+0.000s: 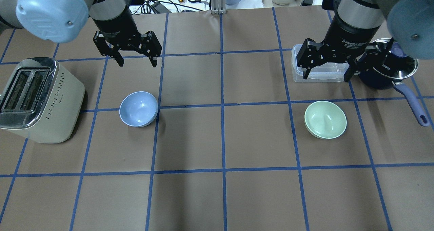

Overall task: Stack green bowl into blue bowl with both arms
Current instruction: 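Move the left gripper down over the light blue bowl, then grasp the blue bowl rim with left gripper while right arm moves toward green bowl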

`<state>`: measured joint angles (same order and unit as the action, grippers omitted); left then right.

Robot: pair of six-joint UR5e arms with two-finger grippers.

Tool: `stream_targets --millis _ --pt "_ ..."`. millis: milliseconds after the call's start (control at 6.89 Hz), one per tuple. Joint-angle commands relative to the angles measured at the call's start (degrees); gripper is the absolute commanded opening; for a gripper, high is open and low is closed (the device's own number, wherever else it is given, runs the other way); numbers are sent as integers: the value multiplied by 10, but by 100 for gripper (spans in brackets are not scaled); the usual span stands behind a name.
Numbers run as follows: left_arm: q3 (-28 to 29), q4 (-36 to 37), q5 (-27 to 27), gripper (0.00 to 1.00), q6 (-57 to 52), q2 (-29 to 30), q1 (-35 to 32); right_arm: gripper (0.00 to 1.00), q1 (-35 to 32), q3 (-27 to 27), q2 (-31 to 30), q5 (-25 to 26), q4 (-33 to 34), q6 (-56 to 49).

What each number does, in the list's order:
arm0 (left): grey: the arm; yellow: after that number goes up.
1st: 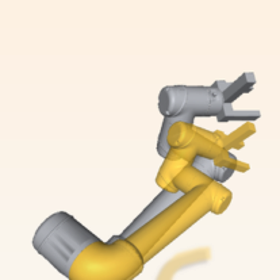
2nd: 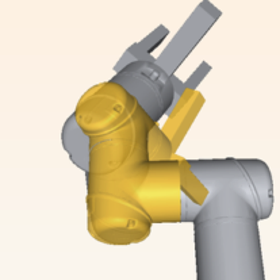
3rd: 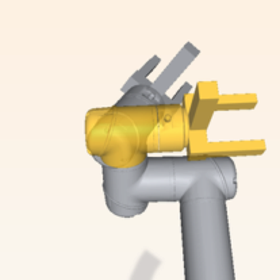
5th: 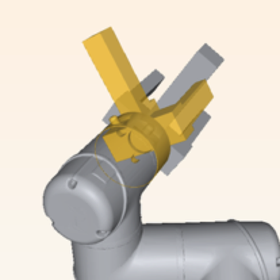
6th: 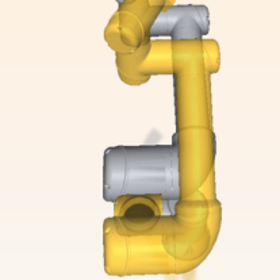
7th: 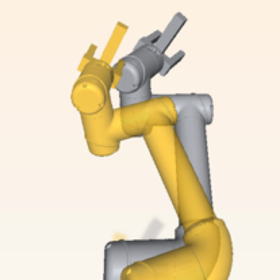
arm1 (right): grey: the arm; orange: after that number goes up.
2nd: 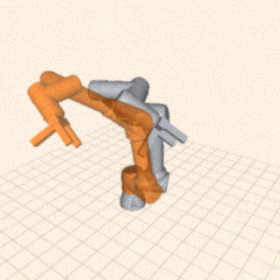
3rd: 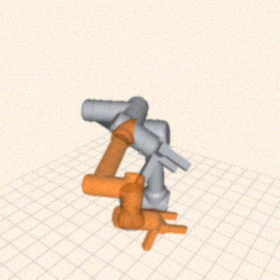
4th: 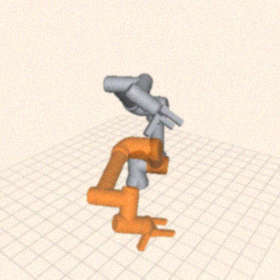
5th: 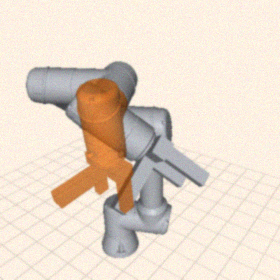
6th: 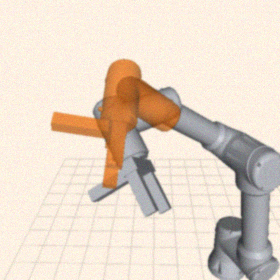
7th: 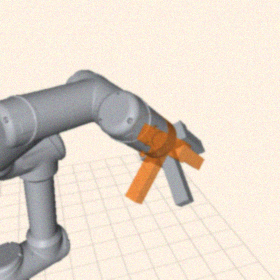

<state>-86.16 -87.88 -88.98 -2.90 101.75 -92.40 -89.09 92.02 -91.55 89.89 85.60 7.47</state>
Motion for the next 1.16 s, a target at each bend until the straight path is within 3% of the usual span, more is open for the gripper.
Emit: stream_targets --millis 0,290,581,871,1016 --pt "-126 155 -1 100 3 15 5 100 -1 -6 1 4 -3 1" --pt "-230 302 -7 100 1 40 5 100 3 1 4 5 -3 4" --pt "-250 316 -13 100 17 72 5 100 22 1 28 7 8 -41" --pt "-251 391 -12 9 17 97 5 100 125 7 63 -2 31 -139" --pt "-250 391 -14 8 16 100 4 100 149 13 76 -1 49 -182"
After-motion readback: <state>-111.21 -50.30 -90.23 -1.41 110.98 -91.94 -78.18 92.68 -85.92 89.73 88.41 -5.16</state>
